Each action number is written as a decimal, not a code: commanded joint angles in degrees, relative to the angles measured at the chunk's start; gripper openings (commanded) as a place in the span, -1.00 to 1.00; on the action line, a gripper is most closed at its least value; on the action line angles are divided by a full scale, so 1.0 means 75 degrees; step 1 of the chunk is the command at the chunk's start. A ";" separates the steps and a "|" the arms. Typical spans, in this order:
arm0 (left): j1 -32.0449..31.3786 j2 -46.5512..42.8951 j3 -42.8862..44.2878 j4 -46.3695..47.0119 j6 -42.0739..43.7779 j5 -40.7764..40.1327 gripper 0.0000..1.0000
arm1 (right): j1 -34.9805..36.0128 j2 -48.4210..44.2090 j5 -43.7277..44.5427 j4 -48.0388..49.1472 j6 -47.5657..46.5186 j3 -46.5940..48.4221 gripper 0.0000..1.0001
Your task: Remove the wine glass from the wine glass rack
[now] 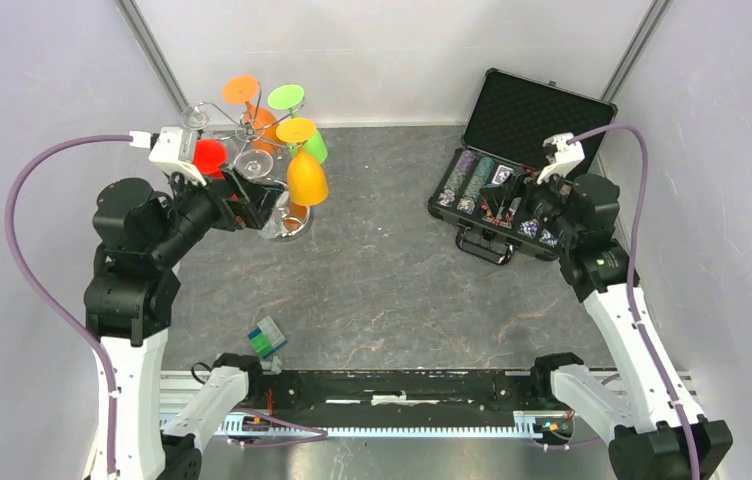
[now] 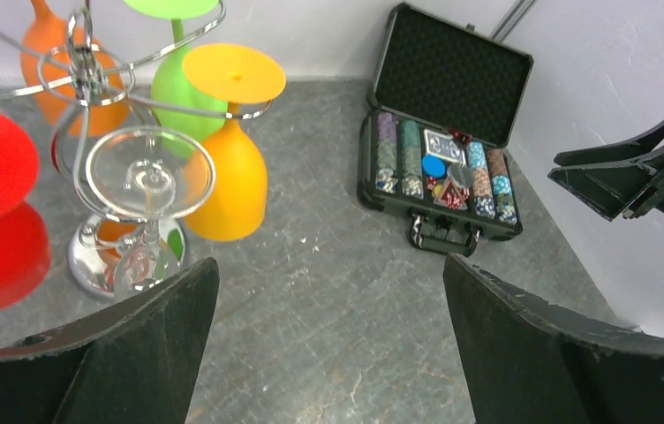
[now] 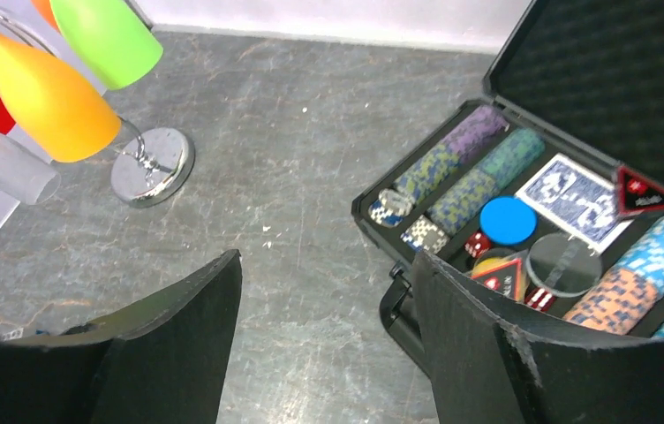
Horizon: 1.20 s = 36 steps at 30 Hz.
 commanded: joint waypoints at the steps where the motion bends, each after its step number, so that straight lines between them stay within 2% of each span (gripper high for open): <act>1: -0.0007 0.0022 -0.0312 -0.0223 -0.0479 0.0189 1.00 | -0.0020 -0.0066 -0.0243 0.0558 0.0651 -0.0549 0.51; 7: -0.0015 0.0357 -0.0478 -0.1184 -0.0934 0.0221 1.00 | -0.0026 -0.0101 -0.1280 0.1225 0.1747 -0.1639 0.51; 10: -0.0009 0.0566 -0.0469 -0.1992 -0.1494 -0.0654 1.00 | -0.0019 -0.0216 -0.1417 0.1629 0.2006 -0.2076 0.51; 12: -0.0008 0.0616 -0.0452 -0.2621 -0.1938 -0.1706 1.00 | -0.0007 -0.0307 -0.1381 0.1916 0.2169 -0.2318 0.51; 13: -0.0006 0.0583 -0.0502 -0.2705 -0.1752 -0.1821 1.00 | -0.0012 -0.0336 -0.1390 0.2056 0.2265 -0.2428 0.51; 18: -0.0005 0.0278 -0.0498 -0.2388 -0.1239 -0.1730 1.00 | -0.0007 -0.0334 -0.1461 0.2503 0.2575 -0.2716 0.51; 22: -0.0012 -0.0033 -0.0636 -0.1526 -0.1956 -0.1874 1.00 | -0.0017 -0.0425 -0.1533 0.2637 0.2826 -0.2857 0.51; 26: 0.0006 0.0552 -0.0196 -0.1504 -0.2462 -0.2022 1.00 | 0.0087 -0.0706 -0.1976 0.3133 0.3459 -0.3171 0.50; 31: 0.0127 0.1282 0.0626 -0.1471 -0.2439 -0.2470 1.00 | 0.0169 -0.1097 -0.2002 0.3017 0.3627 -0.3248 0.50; 36: 0.0495 0.1999 0.1100 -0.1387 -0.2605 -0.2039 1.00 | 0.0180 -0.1478 -0.1863 0.2574 0.3542 -0.3210 0.50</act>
